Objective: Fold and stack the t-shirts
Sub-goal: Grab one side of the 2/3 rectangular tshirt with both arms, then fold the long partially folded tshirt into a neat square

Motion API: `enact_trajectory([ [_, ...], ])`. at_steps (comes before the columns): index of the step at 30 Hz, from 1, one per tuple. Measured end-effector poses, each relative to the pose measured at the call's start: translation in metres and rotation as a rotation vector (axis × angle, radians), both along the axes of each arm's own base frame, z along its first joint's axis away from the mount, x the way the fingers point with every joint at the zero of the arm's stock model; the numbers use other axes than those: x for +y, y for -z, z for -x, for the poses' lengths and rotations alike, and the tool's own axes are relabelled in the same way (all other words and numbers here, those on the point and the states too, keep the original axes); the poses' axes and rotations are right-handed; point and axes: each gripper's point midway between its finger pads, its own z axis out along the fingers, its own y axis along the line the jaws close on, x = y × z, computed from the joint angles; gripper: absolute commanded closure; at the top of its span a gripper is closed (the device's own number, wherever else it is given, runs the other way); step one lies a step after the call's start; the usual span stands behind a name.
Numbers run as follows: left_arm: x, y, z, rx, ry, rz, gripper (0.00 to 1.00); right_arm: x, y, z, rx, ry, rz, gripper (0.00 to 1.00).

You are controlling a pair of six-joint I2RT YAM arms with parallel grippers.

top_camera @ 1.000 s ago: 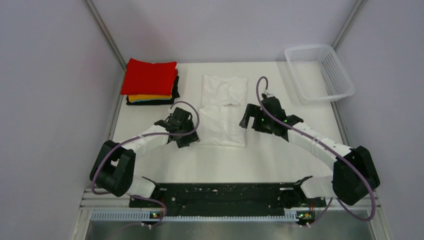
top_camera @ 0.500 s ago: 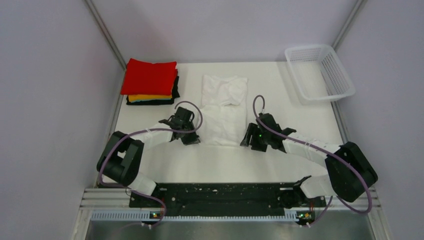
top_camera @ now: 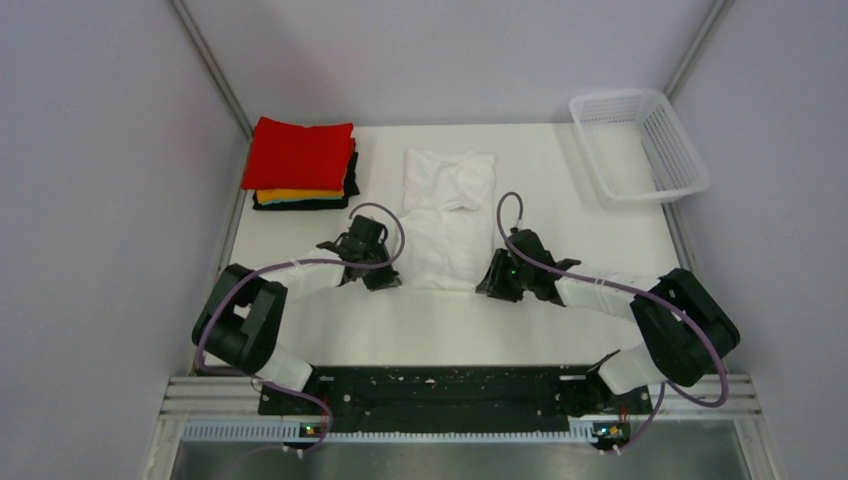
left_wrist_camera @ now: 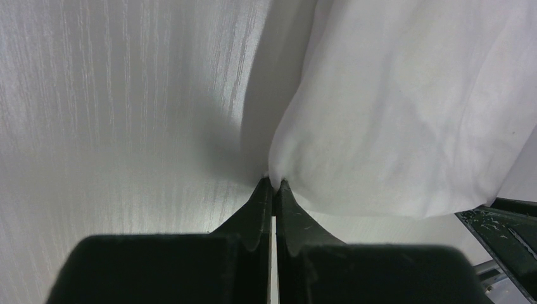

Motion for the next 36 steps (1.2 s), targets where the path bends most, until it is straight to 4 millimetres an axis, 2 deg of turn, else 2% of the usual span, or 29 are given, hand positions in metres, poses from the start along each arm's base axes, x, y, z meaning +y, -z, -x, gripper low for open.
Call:
enact_trajectory([
  [1, 0.0, 0.0, 0.0, 0.0, -0.001, 0.001, 1.0, 0.001, 0.0, -0.002, -0.006, 0.0, -0.002, 0.8],
  [2, 0.0, 0.0, 0.0, -0.002, -0.002, 0.002, 1.0, 0.002, 0.001, -0.003, -0.01, 0.0, -0.003, 0.94],
  [3, 0.0, 0.0, 0.0, -0.003, -0.002, 0.003, 1.0, 0.002, 0.002, -0.004, -0.014, 0.001, 0.001, 1.0],
  [8, 0.003, 0.0, 0.003, -0.01, -0.011, -0.003, 1.0, -0.001, 0.006, -0.002, -0.021, -0.001, 0.009, 1.0],
  [10, 0.007, -0.001, 0.007, -0.012, -0.015, -0.008, 1.0, -0.004, 0.006, 0.006, -0.021, -0.013, 0.003, 1.0],
  [18, 0.017, 0.002, 0.063, 0.051, 0.017, 0.039, 1.0, -0.023, 0.004, 0.077, 0.057, -0.116, -0.062, 1.0],
  [22, 0.017, 0.001, 0.091, 0.092, 0.042, 0.062, 1.0, -0.021, -0.009, 0.099, 0.059, -0.179, -0.117, 1.0],
  [25, 0.019, -0.005, 0.105, 0.108, 0.047, 0.071, 1.0, -0.019, -0.017, 0.111, 0.071, -0.218, -0.145, 1.0],
  [30, 0.019, -0.032, 0.111, 0.063, 0.056, 0.106, 1.0, -0.019, -0.029, 0.12, 0.088, -0.249, -0.154, 1.0],
  [36, 0.013, -0.071, 0.086, -0.032, 0.049, 0.111, 1.0, -0.005, -0.07, 0.099, 0.005, -0.304, -0.159, 1.0],
])
